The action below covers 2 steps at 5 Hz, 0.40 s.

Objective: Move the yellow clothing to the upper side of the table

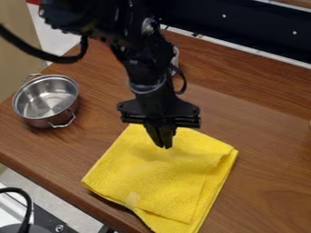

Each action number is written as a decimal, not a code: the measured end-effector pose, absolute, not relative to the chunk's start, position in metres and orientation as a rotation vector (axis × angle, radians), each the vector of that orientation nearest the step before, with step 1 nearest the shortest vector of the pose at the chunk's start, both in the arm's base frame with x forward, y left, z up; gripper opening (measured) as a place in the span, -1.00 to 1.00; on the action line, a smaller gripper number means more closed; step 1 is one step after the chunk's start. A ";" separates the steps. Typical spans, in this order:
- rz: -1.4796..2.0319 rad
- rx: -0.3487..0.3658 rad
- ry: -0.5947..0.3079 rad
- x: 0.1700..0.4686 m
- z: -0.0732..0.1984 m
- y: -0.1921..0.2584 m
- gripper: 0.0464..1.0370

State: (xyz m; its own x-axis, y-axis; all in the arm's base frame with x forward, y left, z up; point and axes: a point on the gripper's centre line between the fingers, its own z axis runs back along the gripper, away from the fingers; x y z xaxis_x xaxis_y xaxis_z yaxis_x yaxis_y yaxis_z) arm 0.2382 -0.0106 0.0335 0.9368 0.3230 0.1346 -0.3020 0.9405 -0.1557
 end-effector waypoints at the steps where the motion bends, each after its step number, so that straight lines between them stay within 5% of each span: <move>1: 0.348 -0.158 -0.125 0.237 0.024 -0.012 -0.99; 2: 0.361 -0.110 -0.133 0.240 0.016 -0.018 -0.99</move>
State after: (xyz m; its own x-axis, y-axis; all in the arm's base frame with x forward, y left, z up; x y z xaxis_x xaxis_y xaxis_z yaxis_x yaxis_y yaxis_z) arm 0.2401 -0.0185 0.0156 0.9269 0.3588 0.1101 -0.3444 0.9297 -0.1304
